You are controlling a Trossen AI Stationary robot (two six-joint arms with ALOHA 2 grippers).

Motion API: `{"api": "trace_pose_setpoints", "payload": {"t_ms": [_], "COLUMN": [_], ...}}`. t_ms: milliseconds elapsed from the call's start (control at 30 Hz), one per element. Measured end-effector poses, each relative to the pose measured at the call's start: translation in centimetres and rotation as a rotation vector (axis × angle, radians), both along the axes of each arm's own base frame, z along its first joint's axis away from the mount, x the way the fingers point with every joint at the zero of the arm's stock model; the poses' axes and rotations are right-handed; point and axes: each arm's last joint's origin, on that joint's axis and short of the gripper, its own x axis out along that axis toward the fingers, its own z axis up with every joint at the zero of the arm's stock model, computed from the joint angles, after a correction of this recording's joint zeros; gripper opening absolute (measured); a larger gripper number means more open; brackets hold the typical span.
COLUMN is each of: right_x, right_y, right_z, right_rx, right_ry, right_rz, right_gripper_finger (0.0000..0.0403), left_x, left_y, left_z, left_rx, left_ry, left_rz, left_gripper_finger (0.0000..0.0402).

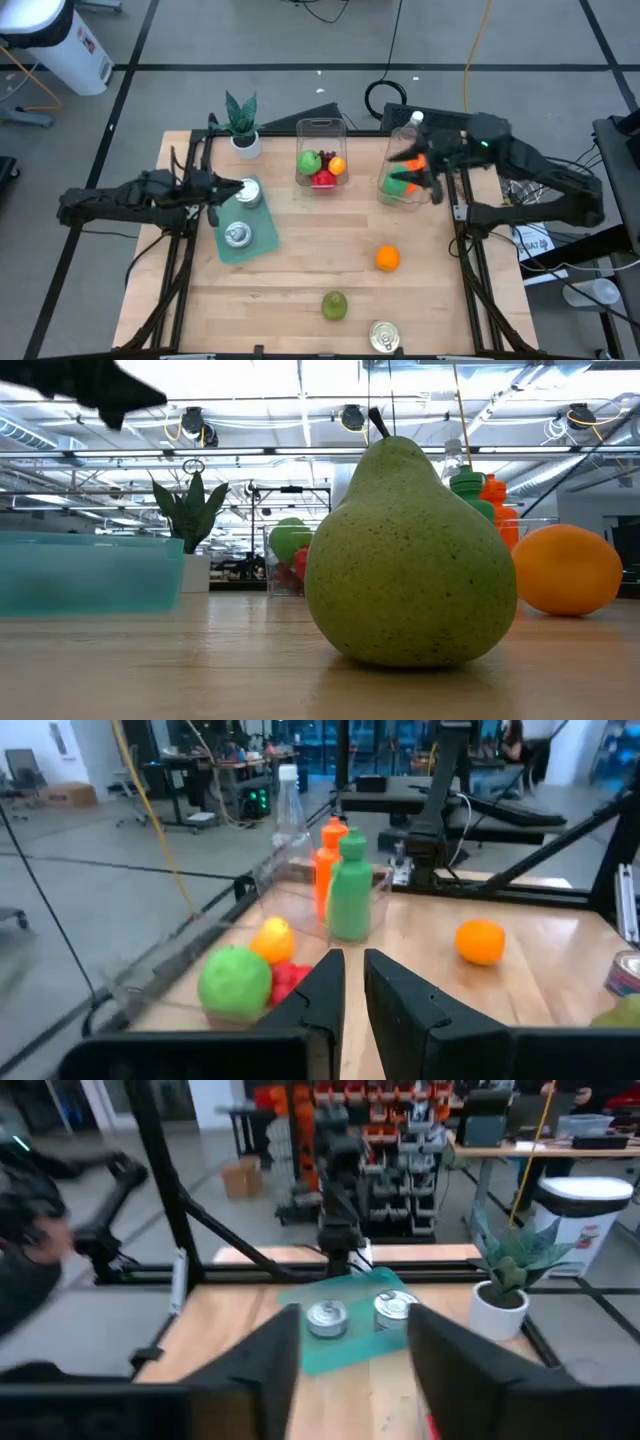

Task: Pick & Place Food Item
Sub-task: Stack the blue and pink tuna can on top of the green tuna can in the blue bin

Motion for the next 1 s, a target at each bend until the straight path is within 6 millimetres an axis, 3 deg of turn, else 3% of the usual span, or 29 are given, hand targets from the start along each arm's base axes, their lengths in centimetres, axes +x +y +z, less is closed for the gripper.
{"api": "trace_pose_setpoints", "payload": {"t_ms": [167,333,733,833,1000], "right_x": [-2.4,-3.3,-2.1,-1.9,-1.2], "right_y": [1.3,2.0,3.8,4.5,5.5], "right_z": [-4.3,-9.2,-19.0,-20.4,-21.0], "right_rx": [0.098,0.128,0.125,0.082,0.023], "right_ry": [-0.05,-0.154,-0.289,-0.299,-0.274], "right_rz": [0.03,0.07,0.195,0.193,0.192], "right_gripper_finger": [0.0074,0.001,0.0002,0.0001,0.0001], "left_x": [0.2,0.2,0.3,0.3,0.3], "left_y": [0.1,0.2,0.1,0.1,0.1], "left_z": [-4.6,-6.4,-7.1,-7.0,-7.0], "left_rx": [-0.082,-0.117,-0.121,-0.126,-0.136], "left_ry": [-0.048,-0.107,-0.096,-0.1,-0.102], "left_rz": [-0.009,-0.001,-0.018,-0.018,-0.017], "left_gripper_finger": [0.0049,0.0049,0.0049,0.0049,0.0049]}}
